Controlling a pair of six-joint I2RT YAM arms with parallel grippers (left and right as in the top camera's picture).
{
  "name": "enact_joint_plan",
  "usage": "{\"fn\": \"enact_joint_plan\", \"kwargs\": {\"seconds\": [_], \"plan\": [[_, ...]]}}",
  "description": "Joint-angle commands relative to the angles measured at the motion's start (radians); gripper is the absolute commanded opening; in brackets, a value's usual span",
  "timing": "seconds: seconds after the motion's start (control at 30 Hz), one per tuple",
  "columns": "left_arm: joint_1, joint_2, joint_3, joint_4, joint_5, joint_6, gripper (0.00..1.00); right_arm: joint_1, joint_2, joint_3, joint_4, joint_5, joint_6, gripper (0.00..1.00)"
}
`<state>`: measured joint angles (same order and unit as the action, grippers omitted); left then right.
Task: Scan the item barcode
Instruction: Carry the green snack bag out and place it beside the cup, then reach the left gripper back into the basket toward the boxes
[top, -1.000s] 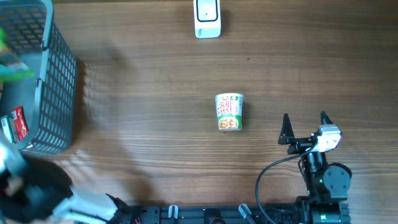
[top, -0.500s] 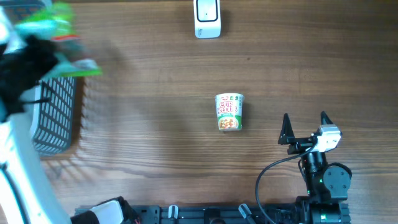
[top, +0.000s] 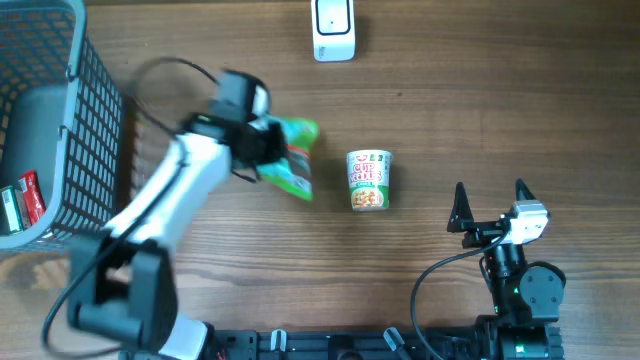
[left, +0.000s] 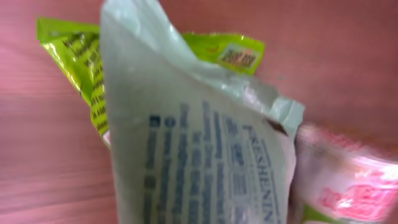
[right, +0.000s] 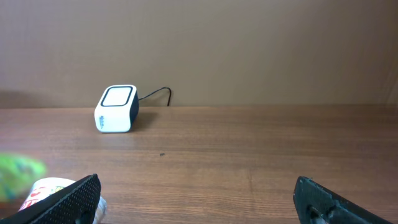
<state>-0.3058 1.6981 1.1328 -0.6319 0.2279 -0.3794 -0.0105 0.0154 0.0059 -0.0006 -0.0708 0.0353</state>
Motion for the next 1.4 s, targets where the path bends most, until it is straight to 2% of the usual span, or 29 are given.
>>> {"fn": "enact_joint_plan", "kwargs": {"seconds": [0.0,0.1,0.13,0.17,0.2,0.3,0.33,0.37,0.6,0.7,0.77,0.83,0.93,1.07,1.37], "plan": [[-0.077,0.067,-0.057,0.101,0.009,-0.090,0.06,-0.003,-0.006,-0.001,0.003,0.002,-0.009,1.00],[-0.115,0.135,-0.062,0.158,-0.020,-0.101,0.07,-0.003,-0.006,-0.001,0.003,0.002,-0.009,1.00],[-0.118,0.148,-0.062,0.171,-0.019,-0.100,0.13,-0.003,-0.006,-0.001,0.003,0.002,-0.009,1.00],[-0.118,0.151,-0.062,0.179,-0.019,-0.101,0.28,-0.003,-0.006,-0.001,0.003,0.002,-0.008,1.00],[-0.116,0.151,-0.062,0.182,-0.019,-0.100,0.49,-0.003,-0.006,-0.001,0.003,0.002,-0.009,1.00],[-0.092,0.119,-0.034,0.166,-0.019,-0.100,0.75,-0.003,-0.006,-0.001,0.003,0.002,-0.009,1.00],[-0.081,0.103,-0.020,0.156,-0.015,-0.100,0.91,-0.003,-0.006,-0.001,0.003,0.002,-0.008,1.00],[-0.071,0.084,-0.008,0.148,-0.014,-0.100,1.00,-0.003,-0.006,-0.001,0.003,0.002,-0.008,1.00],[-0.049,-0.069,0.014,0.146,-0.001,-0.095,1.00,-0.003,-0.006,-0.001,0.003,0.002,-0.008,1.00],[-0.036,-0.141,0.031,0.129,-0.002,-0.042,1.00,-0.003,-0.006,-0.001,0.003,0.002,-0.009,1.00],[-0.012,-0.175,0.090,0.056,-0.026,-0.018,0.99,-0.003,-0.006,-0.001,0.003,0.002,-0.009,1.00],[0.037,-0.197,0.218,-0.090,-0.085,0.010,1.00,-0.003,-0.006,-0.001,0.003,0.002,-0.009,1.00],[0.141,-0.196,0.489,-0.333,-0.198,0.085,1.00,-0.003,-0.006,-0.001,0.003,0.002,-0.008,1.00],[0.313,-0.197,0.735,-0.476,-0.379,0.087,1.00,-0.003,-0.006,-0.001,0.003,0.002,-0.008,1.00],[0.776,-0.144,0.778,-0.530,-0.406,0.080,1.00,-0.003,-0.006,-0.001,0.003,0.002,-0.009,1.00]]}}
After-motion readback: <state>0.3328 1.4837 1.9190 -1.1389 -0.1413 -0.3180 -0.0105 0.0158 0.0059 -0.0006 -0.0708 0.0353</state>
